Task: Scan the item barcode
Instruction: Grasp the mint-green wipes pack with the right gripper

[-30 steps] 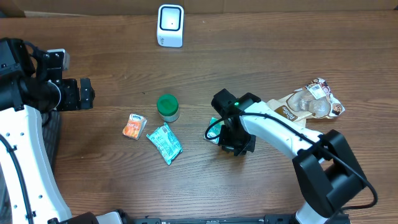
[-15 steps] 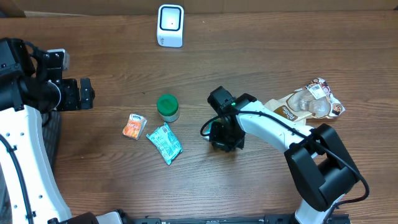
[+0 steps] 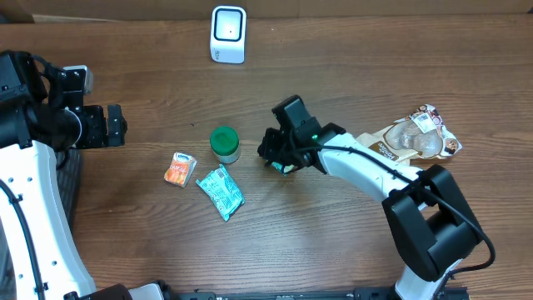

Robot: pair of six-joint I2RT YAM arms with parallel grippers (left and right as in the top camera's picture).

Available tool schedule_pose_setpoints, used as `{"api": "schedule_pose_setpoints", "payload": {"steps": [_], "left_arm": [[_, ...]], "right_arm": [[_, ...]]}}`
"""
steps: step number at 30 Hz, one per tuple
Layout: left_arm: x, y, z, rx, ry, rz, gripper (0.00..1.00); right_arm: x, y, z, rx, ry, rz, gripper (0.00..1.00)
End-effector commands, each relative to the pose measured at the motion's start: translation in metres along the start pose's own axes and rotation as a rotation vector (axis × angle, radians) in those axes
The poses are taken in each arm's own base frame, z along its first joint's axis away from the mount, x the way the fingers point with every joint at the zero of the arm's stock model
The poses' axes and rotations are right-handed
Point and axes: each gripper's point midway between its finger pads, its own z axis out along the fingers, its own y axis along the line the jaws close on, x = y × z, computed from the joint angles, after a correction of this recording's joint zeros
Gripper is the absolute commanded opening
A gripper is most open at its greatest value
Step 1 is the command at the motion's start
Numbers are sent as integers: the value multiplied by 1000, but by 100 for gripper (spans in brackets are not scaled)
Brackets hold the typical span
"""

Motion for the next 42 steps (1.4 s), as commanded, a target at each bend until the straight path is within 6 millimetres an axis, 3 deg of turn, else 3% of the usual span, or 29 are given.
{"api": "schedule_pose_setpoints", "payload": {"steps": [1,5,8,15,20,26,35,42], "left_arm": [[-3,2,-1,-6,-6,23,100],[-3,2,-1,-6,-6,23,100],[-3,2,-1,-6,-6,23,100],[-3,2,-1,-6,-6,23,100],[-3,2,-1,-6,-6,23,100],[-3,2,-1,-6,-6,23,100],[-3,2,-1,-6,-6,23,100],[-3,2,-1,-6,-6,23,100]], "right_arm": [[-36,11,-15,-20,-83,-56,23],[-50,-3,-28,24,-75,-121,29],[-47,-20,-35,22,-4,-203,43],[-40,-48,-44,-3,100,-205,41],[-22,-63,-23,20,194,-188,37],[-5,-62,-10,-40,284,-149,32],[11,-66,-14,-26,352,-81,29],[18,-50,-22,-89,406,0,24]]}}
